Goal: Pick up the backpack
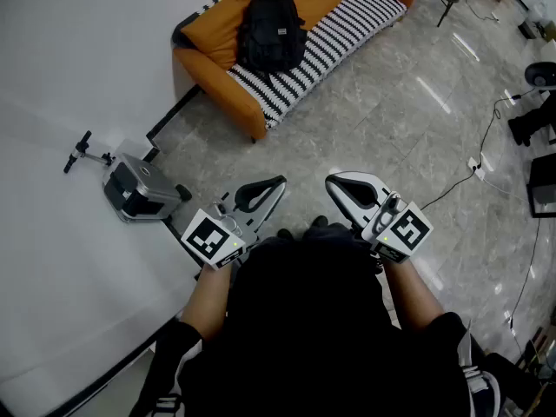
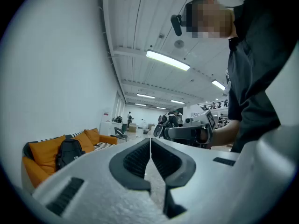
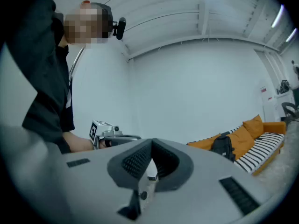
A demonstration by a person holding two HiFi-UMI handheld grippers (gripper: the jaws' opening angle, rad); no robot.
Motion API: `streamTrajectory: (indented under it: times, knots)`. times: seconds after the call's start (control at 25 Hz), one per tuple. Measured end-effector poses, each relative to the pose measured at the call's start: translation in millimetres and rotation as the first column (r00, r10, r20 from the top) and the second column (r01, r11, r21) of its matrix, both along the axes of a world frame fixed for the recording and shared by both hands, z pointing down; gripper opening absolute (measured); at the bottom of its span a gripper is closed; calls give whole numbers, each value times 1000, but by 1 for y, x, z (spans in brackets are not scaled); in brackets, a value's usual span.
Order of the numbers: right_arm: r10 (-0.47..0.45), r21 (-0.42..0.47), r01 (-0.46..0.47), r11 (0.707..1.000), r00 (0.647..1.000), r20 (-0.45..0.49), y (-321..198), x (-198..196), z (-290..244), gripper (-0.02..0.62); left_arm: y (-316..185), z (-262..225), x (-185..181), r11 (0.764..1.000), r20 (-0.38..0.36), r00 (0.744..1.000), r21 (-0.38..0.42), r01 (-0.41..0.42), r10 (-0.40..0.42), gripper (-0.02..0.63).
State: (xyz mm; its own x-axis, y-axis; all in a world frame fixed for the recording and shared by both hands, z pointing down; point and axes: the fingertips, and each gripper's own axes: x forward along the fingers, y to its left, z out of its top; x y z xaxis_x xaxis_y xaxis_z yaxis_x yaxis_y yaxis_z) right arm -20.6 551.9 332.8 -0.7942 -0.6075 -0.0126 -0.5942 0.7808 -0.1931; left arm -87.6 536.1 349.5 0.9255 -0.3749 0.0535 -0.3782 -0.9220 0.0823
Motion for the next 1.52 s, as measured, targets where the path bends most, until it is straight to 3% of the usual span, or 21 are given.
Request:
streamTrajectory:
  times: [0.52,0.8,1.16,1.52]
  knots:
    - [36,9,-36,999,999,-23,-1,-7,0,26,4,8,-30,1000,-17,1000,-17,5,-6,25]
    - [67,33,-66,997,997,-28,-5,0,-10,26,5,7,-29,1000,-38,999,-24,-10,9,25]
    - [27,6,-27,1000,1000,4,-3,-8,2,28,-1,21,-17,998,-52,998,-58,-40,37,25]
    - [-18,20,18,1000,999,30,-56,1,1,28,-49,19,-9,998,-29,999,-57,20,-22,25]
